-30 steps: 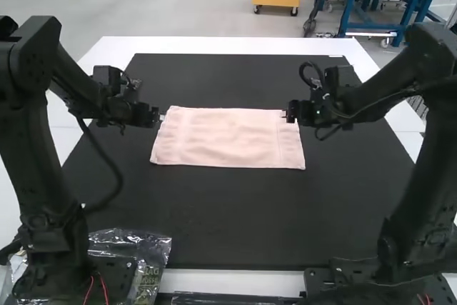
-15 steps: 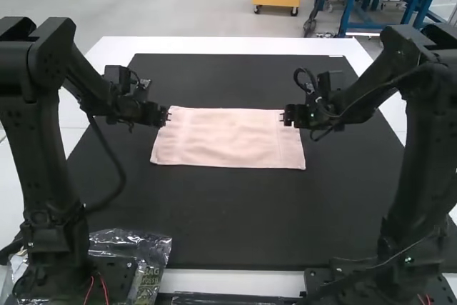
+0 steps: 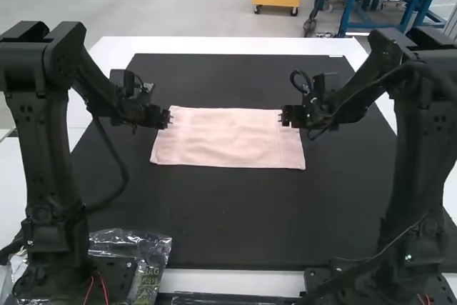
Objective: Fold the towel.
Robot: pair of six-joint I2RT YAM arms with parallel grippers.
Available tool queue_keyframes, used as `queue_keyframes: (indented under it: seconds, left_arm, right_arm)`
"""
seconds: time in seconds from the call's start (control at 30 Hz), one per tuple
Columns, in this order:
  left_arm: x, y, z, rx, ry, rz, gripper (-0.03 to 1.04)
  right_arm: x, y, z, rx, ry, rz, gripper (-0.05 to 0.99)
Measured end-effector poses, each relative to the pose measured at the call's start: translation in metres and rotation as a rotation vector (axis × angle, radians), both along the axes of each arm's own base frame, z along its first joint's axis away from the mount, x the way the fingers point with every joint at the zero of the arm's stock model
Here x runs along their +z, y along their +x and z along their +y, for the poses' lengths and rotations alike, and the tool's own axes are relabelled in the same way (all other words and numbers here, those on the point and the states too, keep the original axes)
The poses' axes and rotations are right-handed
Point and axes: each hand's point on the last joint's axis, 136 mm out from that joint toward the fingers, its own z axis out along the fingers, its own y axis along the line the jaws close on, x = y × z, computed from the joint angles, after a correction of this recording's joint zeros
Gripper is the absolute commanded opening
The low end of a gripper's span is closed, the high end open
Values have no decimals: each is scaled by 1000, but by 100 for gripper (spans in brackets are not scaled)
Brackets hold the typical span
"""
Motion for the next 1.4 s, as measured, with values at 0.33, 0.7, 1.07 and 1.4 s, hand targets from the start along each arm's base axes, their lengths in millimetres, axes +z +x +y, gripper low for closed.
queue_keyframes:
  seconds: [0.33, 0.7, 1.07, 1.4]
  left_arm:
    - [-9, 8, -2, -7, 3, 6, 93]
    - [-11, 15, -2, -23, 21, -11, 88]
    - [-15, 24, -3, -63, 9, -50, 2]
    - [-7, 14, -8, -76, -46, 29, 2]
  right_arm:
    - [-13, 9, 0, 3, -25, 4, 90]
    - [-17, 12, -2, 17, -60, -8, 69]
    - [-20, 18, -5, 52, -93, -34, -2]
    - [-5, 16, -13, 49, -67, 7, -2]
